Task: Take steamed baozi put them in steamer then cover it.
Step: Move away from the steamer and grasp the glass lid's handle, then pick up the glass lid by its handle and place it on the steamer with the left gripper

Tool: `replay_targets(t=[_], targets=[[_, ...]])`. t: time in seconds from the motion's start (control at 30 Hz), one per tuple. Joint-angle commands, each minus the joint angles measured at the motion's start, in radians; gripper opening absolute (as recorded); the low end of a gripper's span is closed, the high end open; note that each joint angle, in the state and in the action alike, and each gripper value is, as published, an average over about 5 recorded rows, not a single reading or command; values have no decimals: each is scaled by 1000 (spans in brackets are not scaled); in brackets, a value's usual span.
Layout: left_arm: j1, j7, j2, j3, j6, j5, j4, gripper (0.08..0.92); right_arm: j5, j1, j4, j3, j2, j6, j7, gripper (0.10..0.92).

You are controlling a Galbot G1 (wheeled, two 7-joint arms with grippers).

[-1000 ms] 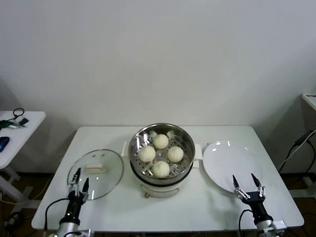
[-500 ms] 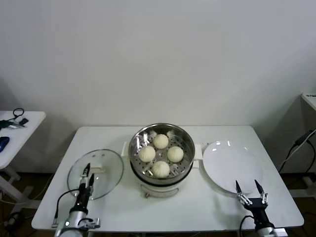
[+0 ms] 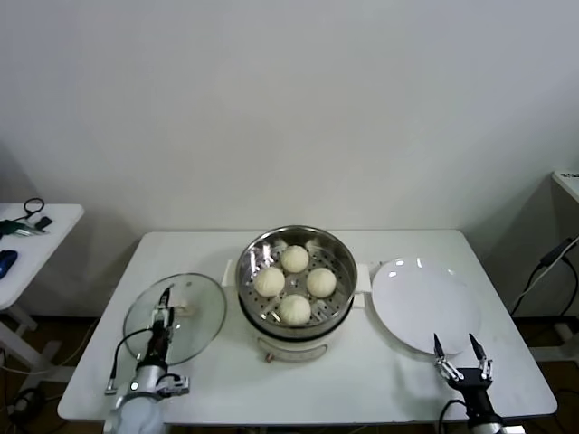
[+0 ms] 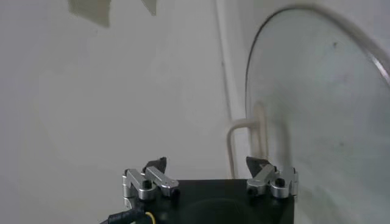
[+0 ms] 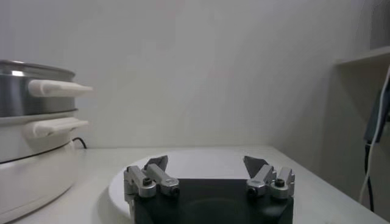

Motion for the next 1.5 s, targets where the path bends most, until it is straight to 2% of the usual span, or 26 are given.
replay_targets(t=[0.03, 0.17, 0.7, 0.83, 0.97, 1.17, 1.5], targets=[[-44, 7, 0, 7, 18, 21, 54, 804, -3, -1, -4, -1, 9, 4, 0, 823], [-44, 21, 2, 6, 32, 10, 50, 710, -7, 3, -8, -5, 17, 3, -1, 823], [-29, 54, 5, 14, 38, -24, 18, 242, -23, 4, -4, -5, 23, 7, -2, 823], [-25, 58, 7, 17, 41, -35, 14, 151, -30, 5, 7, 1, 24, -1, 7, 823], [-17, 62, 9, 15, 44, -67, -22, 136, -58, 1, 29, 14, 24, -33, 36, 823], [1, 105, 36, -1, 48, -155, -153, 136, -90, 2, 42, 31, 19, -66, 79, 823], [36, 270, 215, -49, 155, -389, -426, 136, -133, 14, 46, 43, 22, -89, 144, 823]])
